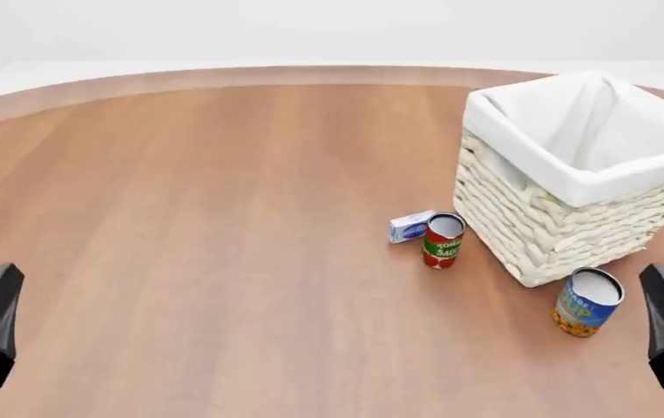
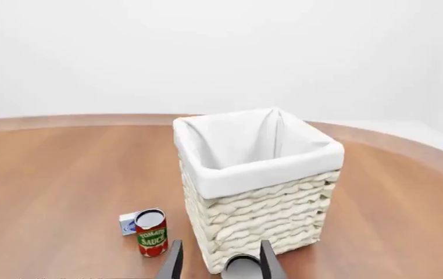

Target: Pick up the ketchup, and put it in the basket.

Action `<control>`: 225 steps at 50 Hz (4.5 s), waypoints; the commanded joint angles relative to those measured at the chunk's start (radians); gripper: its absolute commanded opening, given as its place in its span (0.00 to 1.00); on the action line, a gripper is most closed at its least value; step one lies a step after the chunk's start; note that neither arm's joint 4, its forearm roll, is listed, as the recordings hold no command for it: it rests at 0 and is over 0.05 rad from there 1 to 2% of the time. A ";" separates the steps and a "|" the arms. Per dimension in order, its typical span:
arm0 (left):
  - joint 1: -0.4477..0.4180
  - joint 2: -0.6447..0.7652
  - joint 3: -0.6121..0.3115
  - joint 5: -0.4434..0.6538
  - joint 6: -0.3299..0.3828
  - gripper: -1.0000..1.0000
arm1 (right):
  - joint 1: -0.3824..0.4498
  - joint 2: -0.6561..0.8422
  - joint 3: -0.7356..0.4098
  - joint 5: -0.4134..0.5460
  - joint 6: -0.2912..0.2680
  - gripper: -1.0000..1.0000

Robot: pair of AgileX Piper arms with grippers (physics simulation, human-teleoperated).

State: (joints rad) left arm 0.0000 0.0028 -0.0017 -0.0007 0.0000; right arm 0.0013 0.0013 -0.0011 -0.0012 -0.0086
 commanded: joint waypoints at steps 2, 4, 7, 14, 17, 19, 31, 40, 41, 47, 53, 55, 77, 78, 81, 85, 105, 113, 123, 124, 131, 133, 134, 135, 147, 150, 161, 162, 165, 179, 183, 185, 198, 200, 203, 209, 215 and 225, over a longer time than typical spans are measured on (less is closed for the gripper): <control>0.000 0.004 -0.003 -0.001 0.000 1.00 | 0.005 0.006 -0.002 -0.009 -0.032 1.00; 0.000 0.004 -0.003 -0.001 0.000 1.00 | 0.005 0.009 -0.001 -0.011 -0.037 1.00; 0.000 0.004 -0.003 -0.001 0.000 1.00 | 0.014 0.005 -0.001 -0.009 -0.050 1.00; 0.000 0.004 -0.003 -0.001 0.000 1.00 | 0.029 0.000 -0.003 -0.019 -0.080 1.00; 0.000 0.004 -0.003 -0.001 0.000 1.00 | 0.040 0.000 -0.005 -0.023 -0.085 1.00; 0.000 0.004 -0.003 -0.001 0.000 1.00 | 0.044 0.000 -0.008 -0.023 -0.081 1.00; 0.000 0.004 -0.003 -0.001 0.000 1.00 | 0.108 0.007 -0.006 -0.024 -0.084 1.00; 0.000 0.004 -0.003 -0.001 0.000 1.00 | 0.158 0.027 -0.011 -0.032 -0.095 1.00; 0.000 0.004 -0.003 -0.001 0.000 1.00 | 0.167 0.037 -0.009 -0.041 -0.098 1.00; 0.000 0.004 -0.003 -0.001 0.000 1.00 | 0.223 0.090 -0.003 -0.090 -0.112 1.00; 0.000 0.004 -0.003 -0.001 0.000 1.00 | 0.261 0.103 -0.004 -0.103 -0.117 1.00; 0.000 0.004 -0.003 -0.001 0.000 1.00 | 0.274 0.105 -0.005 -0.104 -0.120 1.00; 0.000 0.004 -0.003 -0.001 0.000 1.00 | 0.400 0.306 0.000 -0.278 -0.158 1.00; 0.000 0.004 -0.003 -0.001 0.000 1.00 | 0.405 0.317 0.000 -0.288 -0.155 1.00; 0.000 0.004 -0.003 -0.001 0.000 1.00 | 0.419 0.337 0.000 -0.304 -0.160 1.00; 0.000 0.004 -0.003 -0.001 0.000 1.00 | 0.445 0.371 0.001 -0.328 -0.159 1.00; 0.000 0.004 -0.003 -0.001 0.000 1.00 | 0.523 0.562 -0.004 -0.509 -0.174 1.00; 0.000 0.004 -0.003 -0.001 0.000 1.00 | 0.562 0.648 -0.011 -0.577 -0.177 1.00; 0.000 0.004 -0.003 -0.001 0.000 1.00 | 0.609 0.747 -0.028 -0.642 -0.186 1.00; 0.000 0.004 -0.003 -0.001 0.000 1.00 | 0.614 0.757 -0.030 -0.648 -0.187 1.00; 0.000 0.004 -0.003 -0.001 0.000 1.00 | 0.638 0.791 -0.040 -0.665 -0.190 1.00; 0.000 0.004 -0.003 -0.001 0.000 1.00 | 0.649 0.804 -0.044 -0.671 -0.192 1.00; 0.000 0.004 -0.003 -0.001 0.000 1.00 | 0.654 0.811 -0.046 -0.674 -0.193 1.00; 0.000 0.004 -0.003 -0.001 0.000 1.00 | 0.666 0.827 -0.054 -0.679 -0.193 1.00; 0.000 0.004 -0.003 -0.001 0.000 1.00 | 0.724 0.952 -0.077 -0.761 -0.202 1.00; 0.000 0.004 -0.003 -0.001 0.000 1.00 | 0.739 0.986 -0.082 -0.778 -0.203 1.00; 0.000 0.004 -0.003 -0.001 0.000 1.00 | 0.793 1.092 -0.106 -0.828 -0.216 1.00; 0.000 0.004 -0.003 -0.001 0.000 1.00 | 0.796 1.095 -0.109 -0.827 -0.214 1.00; 0.000 0.004 -0.003 -0.001 0.000 1.00 | 0.806 1.104 -0.119 -0.825 -0.215 1.00; 0.000 0.004 -0.003 -0.001 0.000 1.00 | 0.863 1.155 -0.176 -0.808 -0.210 1.00; 0.000 0.004 -0.003 -0.001 0.000 1.00 | 0.889 1.175 -0.198 -0.800 -0.209 1.00; 0.000 0.004 -0.003 -0.001 0.000 1.00 | 0.895 1.182 -0.204 -0.799 -0.208 1.00; 0.000 0.004 -0.003 -0.001 0.000 1.00 | 0.952 1.193 -0.281 -0.725 -0.159 1.00; 0.000 0.004 -0.003 -0.001 0.000 1.00 | 0.960 1.199 -0.289 -0.721 -0.161 1.00; 0.000 0.004 -0.003 -0.001 0.000 1.00 | 0.972 1.212 -0.301 -0.718 -0.165 1.00; 0.000 0.004 -0.003 -0.001 0.000 1.00 | 0.999 1.240 -0.329 -0.710 -0.167 1.00; 0.000 0.004 -0.003 -0.001 0.000 1.00 | 1.030 1.277 -0.367 -0.698 -0.162 1.00; 0.000 0.004 -0.003 -0.001 0.000 1.00 | 1.060 1.340 -0.402 -0.708 -0.145 1.00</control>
State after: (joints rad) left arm 0.0000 0.0073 -0.0043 -0.0017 0.0000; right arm 1.0284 1.2832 -0.3653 -0.7073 -0.1673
